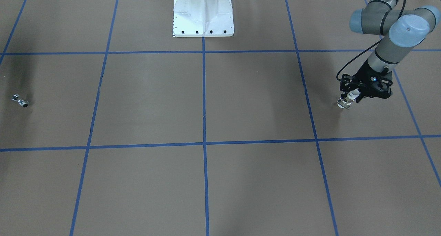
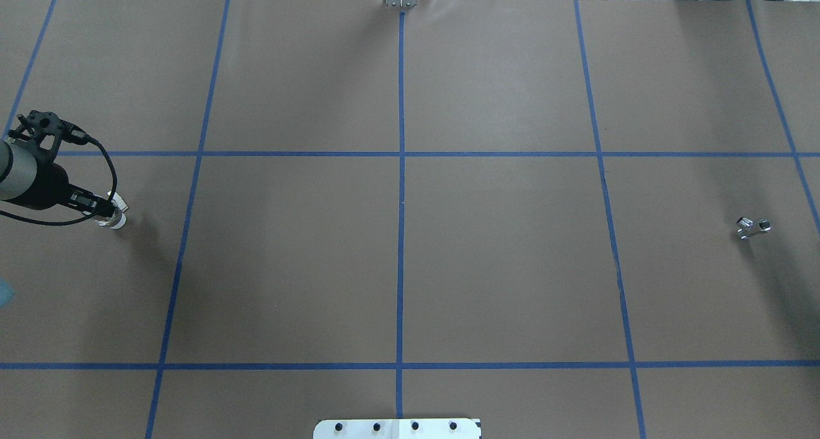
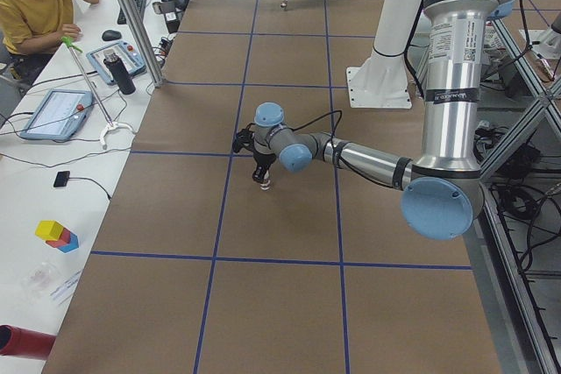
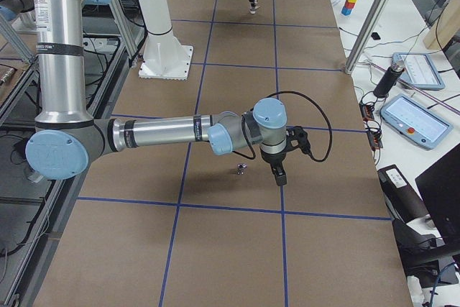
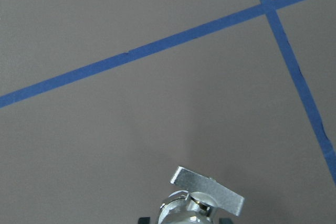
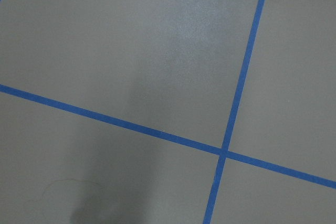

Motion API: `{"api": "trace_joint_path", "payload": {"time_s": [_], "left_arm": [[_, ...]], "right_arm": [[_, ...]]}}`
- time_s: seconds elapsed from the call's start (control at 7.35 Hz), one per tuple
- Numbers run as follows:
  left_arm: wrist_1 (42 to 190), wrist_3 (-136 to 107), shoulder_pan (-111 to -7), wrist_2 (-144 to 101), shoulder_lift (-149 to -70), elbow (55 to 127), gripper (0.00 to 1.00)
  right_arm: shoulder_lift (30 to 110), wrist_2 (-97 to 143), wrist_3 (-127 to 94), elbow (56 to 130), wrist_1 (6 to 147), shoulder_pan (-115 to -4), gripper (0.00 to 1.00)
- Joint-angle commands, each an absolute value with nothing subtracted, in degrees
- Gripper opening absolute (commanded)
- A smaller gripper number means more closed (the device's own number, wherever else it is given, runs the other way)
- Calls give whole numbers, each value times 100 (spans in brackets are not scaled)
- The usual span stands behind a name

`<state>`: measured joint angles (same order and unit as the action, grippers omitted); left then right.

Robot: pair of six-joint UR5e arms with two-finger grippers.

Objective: Assemble PPR valve and pipe with both arms
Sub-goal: 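Close the left gripper on the white valve and lift it, then carry the white valve with the left gripper to the table center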

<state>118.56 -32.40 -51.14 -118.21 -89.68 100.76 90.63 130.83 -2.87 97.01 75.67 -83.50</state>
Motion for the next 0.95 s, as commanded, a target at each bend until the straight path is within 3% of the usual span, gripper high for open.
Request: {"api": "trace_joint_path", "payload": {"time_s": [0.0, 0.54, 0.82], "left_arm": [[11796, -3252, -5115, -11856, -9035, 10195, 0], [10122, -3575, -5089, -11822, -10604, 10222, 0], [9564, -4320, -4547, -11813, -11474, 10126, 0]], "right_arm": [[9062, 13087, -290, 9712, 7567, -8350, 100], [9062, 13087, -290, 9712, 7567, -8350, 100], [9061, 13087, -290, 9712, 7567, -8350, 100]]}}
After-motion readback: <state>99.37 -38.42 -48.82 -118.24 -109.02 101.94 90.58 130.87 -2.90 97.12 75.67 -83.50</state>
